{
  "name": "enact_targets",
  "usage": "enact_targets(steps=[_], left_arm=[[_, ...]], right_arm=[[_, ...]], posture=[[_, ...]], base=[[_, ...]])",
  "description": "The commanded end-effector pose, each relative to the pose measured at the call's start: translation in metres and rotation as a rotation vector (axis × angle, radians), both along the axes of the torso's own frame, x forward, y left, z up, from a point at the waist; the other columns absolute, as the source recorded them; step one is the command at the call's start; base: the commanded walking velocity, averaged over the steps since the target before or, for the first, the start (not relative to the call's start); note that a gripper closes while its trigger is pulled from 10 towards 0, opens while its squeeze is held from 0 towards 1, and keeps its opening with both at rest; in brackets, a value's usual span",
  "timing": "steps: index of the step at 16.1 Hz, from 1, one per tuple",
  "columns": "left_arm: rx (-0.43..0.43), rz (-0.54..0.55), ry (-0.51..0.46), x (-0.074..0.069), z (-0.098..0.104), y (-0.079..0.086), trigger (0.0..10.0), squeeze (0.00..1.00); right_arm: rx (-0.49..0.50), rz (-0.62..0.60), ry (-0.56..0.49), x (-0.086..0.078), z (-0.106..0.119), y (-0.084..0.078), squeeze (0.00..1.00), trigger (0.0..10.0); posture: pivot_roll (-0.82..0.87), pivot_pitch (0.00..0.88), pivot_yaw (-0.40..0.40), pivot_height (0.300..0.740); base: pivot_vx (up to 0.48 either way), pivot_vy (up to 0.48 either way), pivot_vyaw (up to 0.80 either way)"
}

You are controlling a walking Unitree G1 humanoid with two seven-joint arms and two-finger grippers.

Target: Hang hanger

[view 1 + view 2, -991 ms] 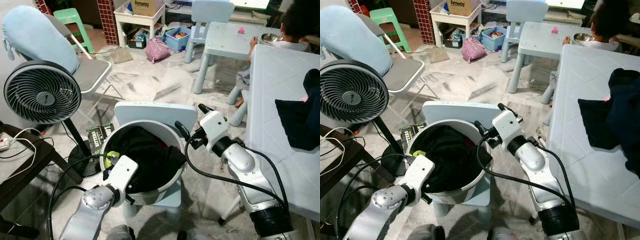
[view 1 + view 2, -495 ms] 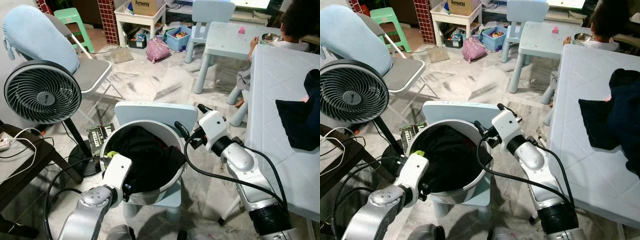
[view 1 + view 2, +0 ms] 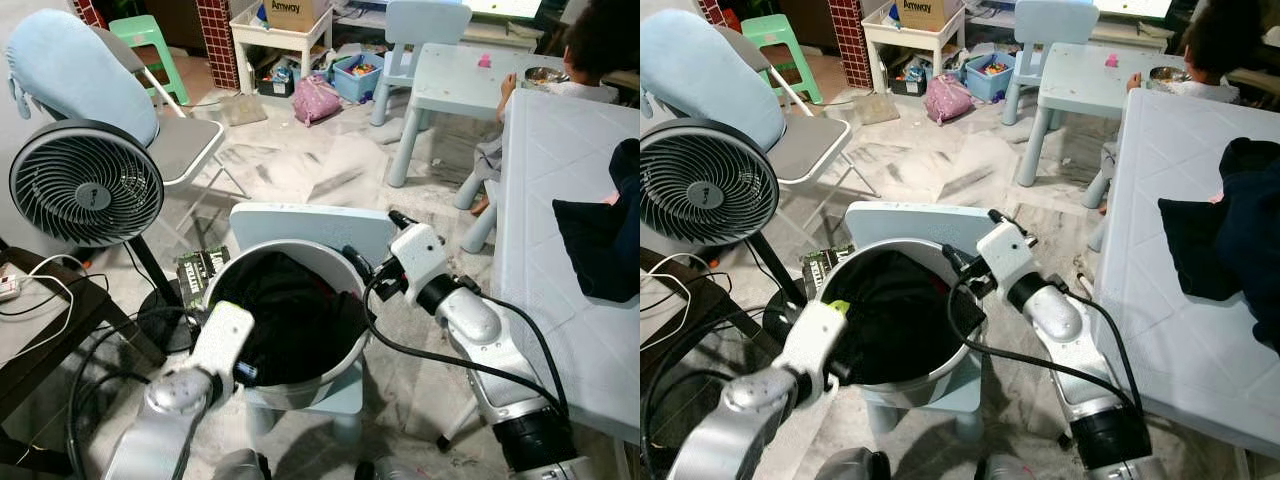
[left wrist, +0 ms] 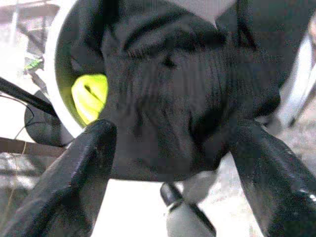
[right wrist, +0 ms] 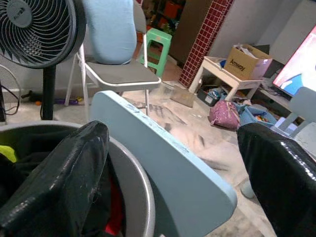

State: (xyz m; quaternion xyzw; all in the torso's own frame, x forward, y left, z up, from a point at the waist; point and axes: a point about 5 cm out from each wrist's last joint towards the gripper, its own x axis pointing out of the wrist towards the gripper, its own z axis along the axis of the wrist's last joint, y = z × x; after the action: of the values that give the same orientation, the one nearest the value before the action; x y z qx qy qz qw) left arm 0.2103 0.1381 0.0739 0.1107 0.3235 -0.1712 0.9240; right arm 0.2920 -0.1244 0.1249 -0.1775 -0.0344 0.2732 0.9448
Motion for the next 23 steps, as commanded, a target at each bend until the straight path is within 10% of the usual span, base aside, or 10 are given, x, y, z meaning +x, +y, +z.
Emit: enact_targets(steps=[1, 3, 4, 16, 23], left_arm=[[0.007, 0.021, 0.005, 0.002, 0.001, 0.003, 10.0, 1.0], [0.008, 0.024, 0.008, 0.007, 0.0, 0.003, 10.0, 1.0], [-0.002, 0.016, 0.043, 0.01, -0.003, 0.001, 10.0, 0.0], [-0.054, -0.032, 0.134, 0.038, -0.013, -0.016, 10.0, 0.0], [-0.024, -0.162, 0.181, 0.029, -0.022, -0.021, 10.0, 0.0]], right_arm=[[-0.005, 0.005, 0.002, 0.0, -0.001, 0.0, 0.0, 10.0], [-0.006, 0.003, 0.002, 0.001, -0.001, -0.001, 0.0, 10.0], [-0.006, 0.002, 0.0, 0.001, -0.001, 0.0, 0.0, 10.0], [-0.004, 0.004, -0.006, -0.001, -0.002, 0.005, 0.0, 10.0], [-0.003, -0.002, -0.004, -0.001, -0.003, 0.007, 0.0, 10.0]], posture=[[0.01, 0.038, 0.016, 0.74], [0.01, 0.039, 0.016, 0.74], [0.0, 0.038, 0.019, 0.74], [-0.01, 0.037, 0.045, 0.74], [-0.01, 0.033, 0.058, 0.74]], base=[[0.0, 0.0, 0.0], [0.0, 0.0, 0.0], [0.0, 0.0, 0.0], [0.0, 0.0, 0.0], [0.0, 0.0, 0.0]])
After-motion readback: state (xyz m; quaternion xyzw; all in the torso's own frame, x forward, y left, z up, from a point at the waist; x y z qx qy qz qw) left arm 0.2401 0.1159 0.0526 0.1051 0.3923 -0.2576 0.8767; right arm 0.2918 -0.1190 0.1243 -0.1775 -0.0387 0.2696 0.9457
